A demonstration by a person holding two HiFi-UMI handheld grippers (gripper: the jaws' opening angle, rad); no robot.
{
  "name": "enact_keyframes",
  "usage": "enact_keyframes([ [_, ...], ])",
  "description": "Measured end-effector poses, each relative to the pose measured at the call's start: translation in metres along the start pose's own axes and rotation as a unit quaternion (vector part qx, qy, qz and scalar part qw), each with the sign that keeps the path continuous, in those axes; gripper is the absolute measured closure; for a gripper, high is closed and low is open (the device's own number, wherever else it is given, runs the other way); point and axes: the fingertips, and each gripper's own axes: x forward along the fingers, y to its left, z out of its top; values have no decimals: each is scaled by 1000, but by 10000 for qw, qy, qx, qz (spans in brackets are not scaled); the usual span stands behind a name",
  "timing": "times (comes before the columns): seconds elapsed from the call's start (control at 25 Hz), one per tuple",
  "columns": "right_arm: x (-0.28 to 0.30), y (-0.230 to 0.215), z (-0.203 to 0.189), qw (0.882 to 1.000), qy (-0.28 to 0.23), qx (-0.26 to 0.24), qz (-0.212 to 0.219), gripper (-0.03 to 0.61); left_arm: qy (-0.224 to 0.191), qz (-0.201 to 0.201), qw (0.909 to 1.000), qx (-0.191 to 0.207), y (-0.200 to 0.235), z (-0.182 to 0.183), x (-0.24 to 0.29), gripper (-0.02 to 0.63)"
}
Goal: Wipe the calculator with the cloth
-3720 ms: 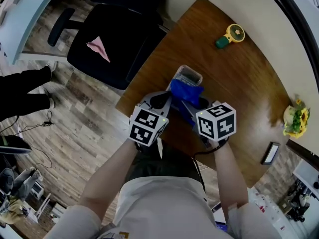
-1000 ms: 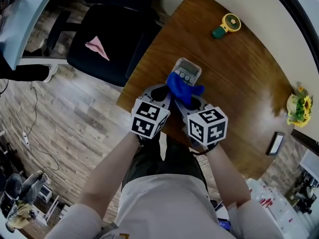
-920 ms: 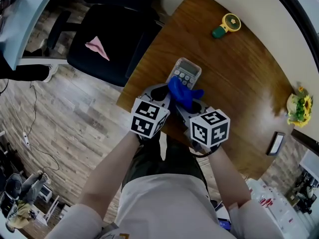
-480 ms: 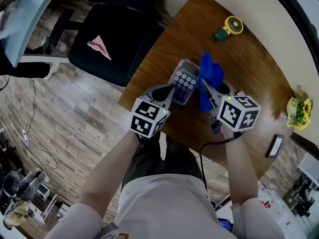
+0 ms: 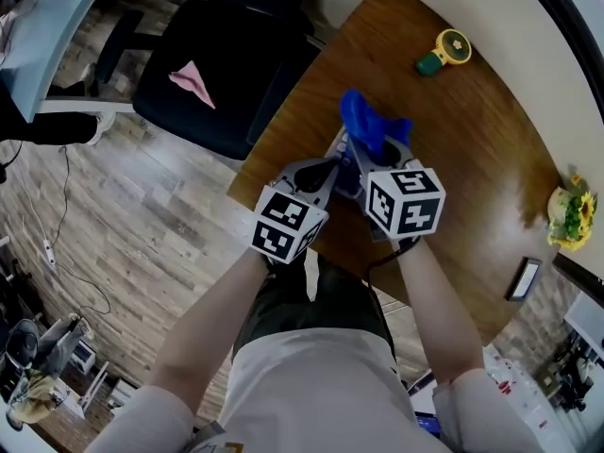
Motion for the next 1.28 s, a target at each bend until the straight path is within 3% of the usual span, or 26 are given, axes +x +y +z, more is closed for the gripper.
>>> enact_keyframes([
  [0.32, -30, 39, -46, 9895, 497, 926, 992, 499, -84, -26, 9999, -87, 1, 1, -1, 613],
  [0.44, -41, 44, -62, 9821, 897, 965, 1345, 497, -186, 9, 9997, -152, 4, 2, -2, 613],
  [0.52, -46, 41, -58, 9800, 1056, 814, 1481, 497, -174, 54, 9998, -66, 5, 2, -2, 612],
  [0.64, -47, 27, -25, 9842, 818, 462, 1499, 499, -147, 52, 9999, -70, 6, 3, -2, 612],
  [0.8, -28, 28, 21, 9827, 705, -396, 1664, 499, -83, 34, 10000, -16, 4, 1, 0, 612],
  [0.96, 6, 58, 30, 9670, 1201, -1116, 1952, 497, -110, 104, 9996, 248, 3, 3, -1, 612],
  [1.16, 36, 78, -10, 9359, 2154, -1754, 2165, 501, -144, 178, 9986, 480, 2, 1, -2, 612],
  [1.28, 40, 72, -13, 9287, 2339, -1903, 2160, 503, -115, 258, 9984, 484, 3, 2, -2, 612],
])
